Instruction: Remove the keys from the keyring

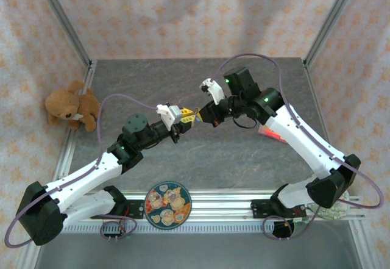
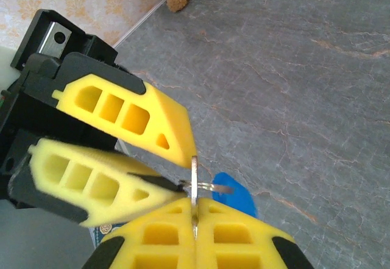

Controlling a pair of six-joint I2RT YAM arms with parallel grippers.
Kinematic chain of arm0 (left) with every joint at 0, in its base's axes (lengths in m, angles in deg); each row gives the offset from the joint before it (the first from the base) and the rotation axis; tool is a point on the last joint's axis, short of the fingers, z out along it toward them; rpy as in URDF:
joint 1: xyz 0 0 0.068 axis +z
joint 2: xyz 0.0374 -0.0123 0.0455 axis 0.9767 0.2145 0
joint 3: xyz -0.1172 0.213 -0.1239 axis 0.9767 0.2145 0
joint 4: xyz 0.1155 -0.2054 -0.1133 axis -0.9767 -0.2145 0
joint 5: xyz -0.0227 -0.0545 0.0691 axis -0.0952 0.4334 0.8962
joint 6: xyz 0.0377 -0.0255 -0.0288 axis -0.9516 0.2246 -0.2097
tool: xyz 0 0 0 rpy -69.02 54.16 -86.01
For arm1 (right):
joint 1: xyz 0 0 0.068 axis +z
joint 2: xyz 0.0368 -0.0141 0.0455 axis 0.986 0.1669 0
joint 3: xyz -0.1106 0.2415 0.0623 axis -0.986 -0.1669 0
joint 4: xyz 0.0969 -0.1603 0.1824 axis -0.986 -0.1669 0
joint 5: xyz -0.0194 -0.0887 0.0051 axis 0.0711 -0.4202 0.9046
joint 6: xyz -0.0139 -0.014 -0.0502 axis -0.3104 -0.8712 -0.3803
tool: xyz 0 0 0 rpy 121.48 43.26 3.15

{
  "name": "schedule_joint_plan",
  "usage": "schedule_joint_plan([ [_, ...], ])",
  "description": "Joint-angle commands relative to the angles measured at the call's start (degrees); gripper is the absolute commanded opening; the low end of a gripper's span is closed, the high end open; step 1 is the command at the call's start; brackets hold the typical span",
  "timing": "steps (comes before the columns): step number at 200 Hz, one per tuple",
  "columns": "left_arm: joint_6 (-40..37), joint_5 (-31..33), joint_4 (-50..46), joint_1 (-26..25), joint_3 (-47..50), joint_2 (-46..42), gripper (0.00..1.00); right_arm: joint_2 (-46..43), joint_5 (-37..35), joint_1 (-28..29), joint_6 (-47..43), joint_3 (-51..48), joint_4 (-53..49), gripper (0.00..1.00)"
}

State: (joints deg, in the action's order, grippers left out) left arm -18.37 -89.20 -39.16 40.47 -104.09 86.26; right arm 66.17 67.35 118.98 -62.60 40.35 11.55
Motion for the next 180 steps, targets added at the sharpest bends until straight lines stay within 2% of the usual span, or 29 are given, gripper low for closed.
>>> schedule_joint_plan([
  [1, -0.95, 0.88, 0.34, -0.47, -2.05, -0.14, 0.07, -1.88, 0.42, 0.28, -1.0, 1.24, -0.26, 0.0],
  [18, -1.01, 0.85, -0.08, -0.52, -2.13, -0.37, 0.0, -2.21, 0.88, 0.26, -0.54, 1.02, 0.26, 0.0],
  [138, 1.06, 2.07, 4.77, -0.47, 2.14, -6.46, 0.0, -2.31, 4.58, -2.29, 4.52, -2.52, 5.06, 0.0],
  [167, 1.87, 2.73, 2.65, -0.47, 3.43, -7.34, 0.0, -2.79, 3.67, -2.29, 3.47, -1.3, 4.04, 0.0],
  [172, 2.19, 2.86, 2.44, -0.47, 3.7, -7.52, 0.09, -2.84, 3.45, -2.29, 3.2, -1.12, 3.73, 0.0],
  [180, 2.65, 2.9, 2.68, -0.47, 4.22, -7.78, 0.14, -2.84, 3.26, -2.29, 2.76, -0.79, 3.25, 0.0],
])
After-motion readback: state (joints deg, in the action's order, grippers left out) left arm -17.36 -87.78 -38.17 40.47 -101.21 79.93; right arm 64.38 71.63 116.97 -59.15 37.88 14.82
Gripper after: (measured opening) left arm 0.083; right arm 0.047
